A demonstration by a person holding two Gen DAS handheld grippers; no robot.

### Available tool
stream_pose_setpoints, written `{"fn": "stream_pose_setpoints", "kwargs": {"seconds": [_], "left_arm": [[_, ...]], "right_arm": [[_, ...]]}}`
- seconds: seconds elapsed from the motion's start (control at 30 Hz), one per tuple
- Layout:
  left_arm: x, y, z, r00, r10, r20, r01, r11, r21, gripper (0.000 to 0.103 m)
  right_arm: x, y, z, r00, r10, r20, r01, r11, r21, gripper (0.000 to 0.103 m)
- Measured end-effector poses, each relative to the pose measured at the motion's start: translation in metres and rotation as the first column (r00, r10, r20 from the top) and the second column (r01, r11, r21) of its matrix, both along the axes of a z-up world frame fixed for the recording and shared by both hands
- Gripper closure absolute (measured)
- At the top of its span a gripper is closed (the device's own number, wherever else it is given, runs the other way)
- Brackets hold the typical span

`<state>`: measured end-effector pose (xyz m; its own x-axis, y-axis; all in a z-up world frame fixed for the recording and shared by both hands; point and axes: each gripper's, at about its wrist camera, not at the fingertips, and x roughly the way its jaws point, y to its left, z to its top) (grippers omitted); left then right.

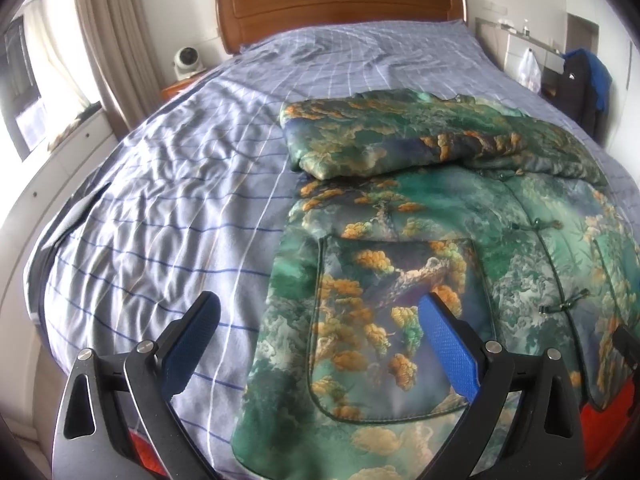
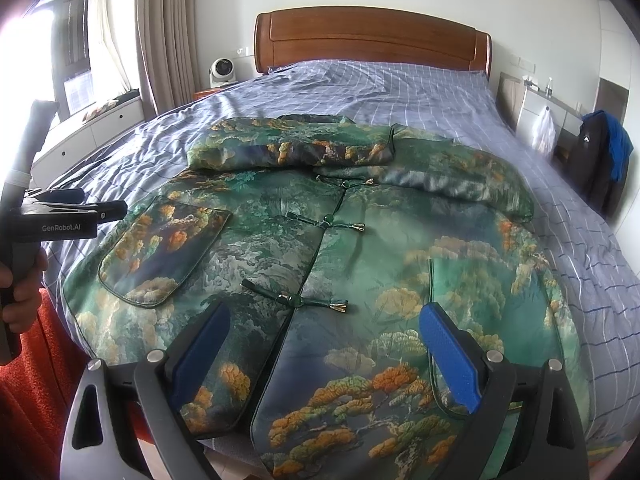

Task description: Fold large clothes

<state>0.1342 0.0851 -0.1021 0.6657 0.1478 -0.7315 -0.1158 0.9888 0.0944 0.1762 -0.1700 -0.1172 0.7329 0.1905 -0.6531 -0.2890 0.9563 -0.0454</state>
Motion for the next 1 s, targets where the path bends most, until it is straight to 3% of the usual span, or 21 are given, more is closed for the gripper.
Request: {"fn": "stream_pose_setpoints", "kwargs": {"seconds": [0.8, 1.0], "left_arm": [[-0.0013, 0.0047, 0.0010, 1.000, 0.008, -0.002, -0.008, 1.000, 0.005, 0.003], [-0.0007, 0.0059, -0.0023, 0.999, 0.000, -0.033, 0.001, 1.000, 0.025, 0.003]], "right_arm": [[-0.0010, 0.0018, 0.0017, 1.000, 0.003, 0.007, -0.003, 1.000, 0.002, 0.008], [-0.0017, -0.0014, 0.0031, 1.000, 0.006, 0.007, -0.006, 1.000, 0.008, 0.008]]}}
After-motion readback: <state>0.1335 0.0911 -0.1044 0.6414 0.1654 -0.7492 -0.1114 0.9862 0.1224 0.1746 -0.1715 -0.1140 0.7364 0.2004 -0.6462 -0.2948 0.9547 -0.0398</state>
